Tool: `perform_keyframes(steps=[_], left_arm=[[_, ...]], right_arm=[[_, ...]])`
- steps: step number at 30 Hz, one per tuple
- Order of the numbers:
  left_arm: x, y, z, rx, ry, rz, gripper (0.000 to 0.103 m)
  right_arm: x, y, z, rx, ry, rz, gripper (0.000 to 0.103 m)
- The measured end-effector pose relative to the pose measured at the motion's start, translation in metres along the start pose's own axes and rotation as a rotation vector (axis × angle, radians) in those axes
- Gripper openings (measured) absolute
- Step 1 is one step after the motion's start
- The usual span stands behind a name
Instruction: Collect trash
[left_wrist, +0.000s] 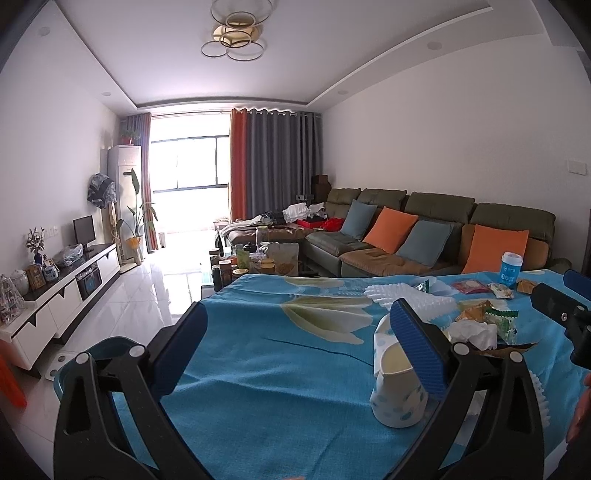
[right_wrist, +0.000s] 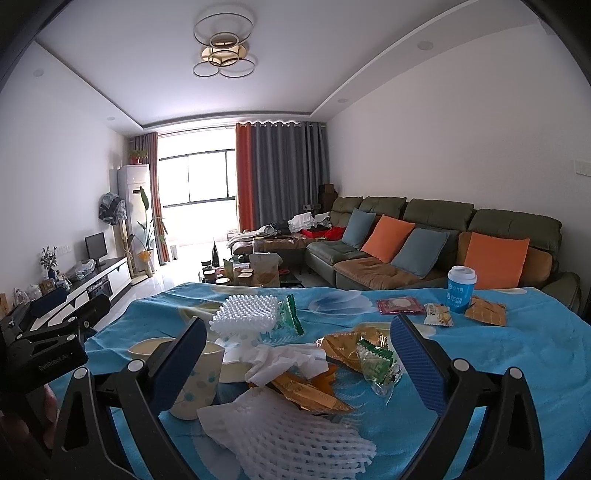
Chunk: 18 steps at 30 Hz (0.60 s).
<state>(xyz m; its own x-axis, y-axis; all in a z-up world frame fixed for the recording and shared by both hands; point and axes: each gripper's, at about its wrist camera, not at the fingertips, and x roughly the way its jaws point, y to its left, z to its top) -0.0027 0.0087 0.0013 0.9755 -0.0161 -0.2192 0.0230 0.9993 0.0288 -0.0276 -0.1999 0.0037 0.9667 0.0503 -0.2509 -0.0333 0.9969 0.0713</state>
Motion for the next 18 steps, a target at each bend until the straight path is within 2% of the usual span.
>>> perform_keyframes(steps=[18], left_arm=[[0.0025, -0.0020, -0.0002, 0.001, -0.004, -0.005, 0.097]], right_arm=[[0.0006, -0.0002, 0.0003, 0.000, -0.002, 0.001, 0.096]])
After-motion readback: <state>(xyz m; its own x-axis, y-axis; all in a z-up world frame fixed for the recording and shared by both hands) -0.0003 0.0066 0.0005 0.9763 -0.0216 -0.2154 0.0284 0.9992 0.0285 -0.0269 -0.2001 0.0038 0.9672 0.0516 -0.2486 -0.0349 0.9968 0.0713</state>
